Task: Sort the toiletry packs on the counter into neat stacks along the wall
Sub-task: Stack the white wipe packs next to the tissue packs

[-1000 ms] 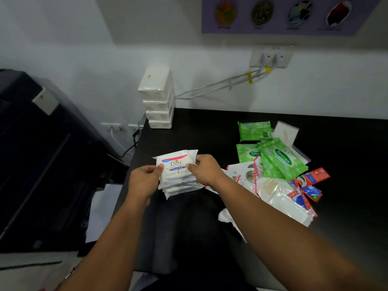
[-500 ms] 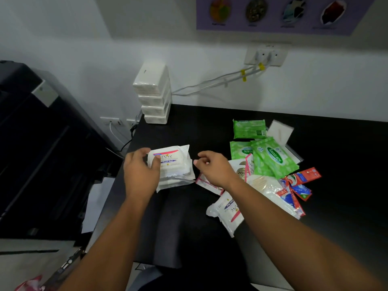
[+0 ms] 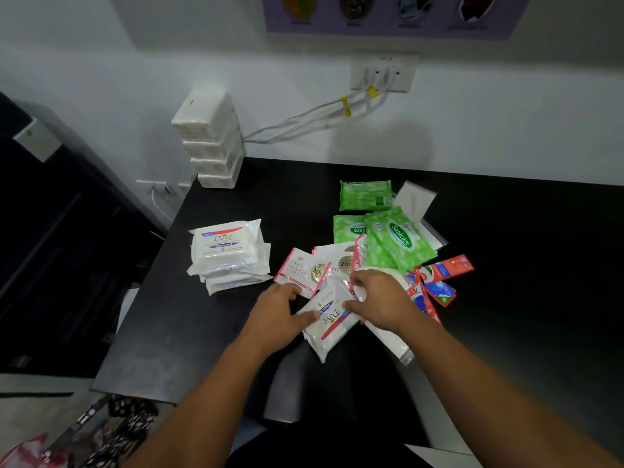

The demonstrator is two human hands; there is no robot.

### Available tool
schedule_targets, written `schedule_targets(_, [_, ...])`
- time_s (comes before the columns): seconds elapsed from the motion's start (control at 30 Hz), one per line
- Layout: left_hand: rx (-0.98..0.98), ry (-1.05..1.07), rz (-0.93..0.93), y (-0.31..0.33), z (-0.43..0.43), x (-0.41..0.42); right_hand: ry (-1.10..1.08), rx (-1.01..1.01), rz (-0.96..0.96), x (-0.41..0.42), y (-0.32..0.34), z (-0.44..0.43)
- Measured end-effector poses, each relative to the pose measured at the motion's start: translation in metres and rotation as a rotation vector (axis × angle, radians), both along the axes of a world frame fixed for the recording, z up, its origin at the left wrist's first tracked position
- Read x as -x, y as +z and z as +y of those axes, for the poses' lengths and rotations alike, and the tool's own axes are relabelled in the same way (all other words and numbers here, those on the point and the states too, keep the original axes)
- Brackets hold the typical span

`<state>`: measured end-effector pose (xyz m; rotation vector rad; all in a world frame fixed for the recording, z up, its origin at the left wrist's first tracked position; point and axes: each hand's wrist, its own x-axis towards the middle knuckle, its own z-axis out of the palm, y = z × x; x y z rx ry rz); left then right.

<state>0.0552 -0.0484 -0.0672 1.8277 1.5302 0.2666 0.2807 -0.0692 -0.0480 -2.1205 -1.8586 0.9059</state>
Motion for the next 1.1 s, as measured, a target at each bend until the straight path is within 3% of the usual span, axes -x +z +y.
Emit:
schedule_targets(0.17, [0.006,-0.107,0.230,-0.009,-0.008,-0.016,0.057,0.033,0.015,0.006,-0.012,-0.009])
schedule_targets(0.47, [0.125,-0.112,0.151,0.000,-0.003,-0.027,0.022,0.036,0.162,0.009,-0.013,-0.012])
schedule_targets(0.67, [0.320,-0.003,-0.111,0.010,-0.001,-0.026,-0.036,-0.045,0.253,0.010,-0.007,-0.014])
schedule_targets(0.87, [0.176,0.072,-0.180,0.041,0.012,-0.012,-0.324,-0.234,0.458,0.023,0.005,-0.009])
schedule_targets(1.0, [0.180,0.292,-0.578,0.064,0.019,-0.001,-0.454,-0.129,0.689,0.047,0.013,-0.003])
schedule_targets(1.1, [0.211,0.314,-0.784,0.082,0.025,0.009,-0.431,-0.023,1.083,0.069,0.025,0.006])
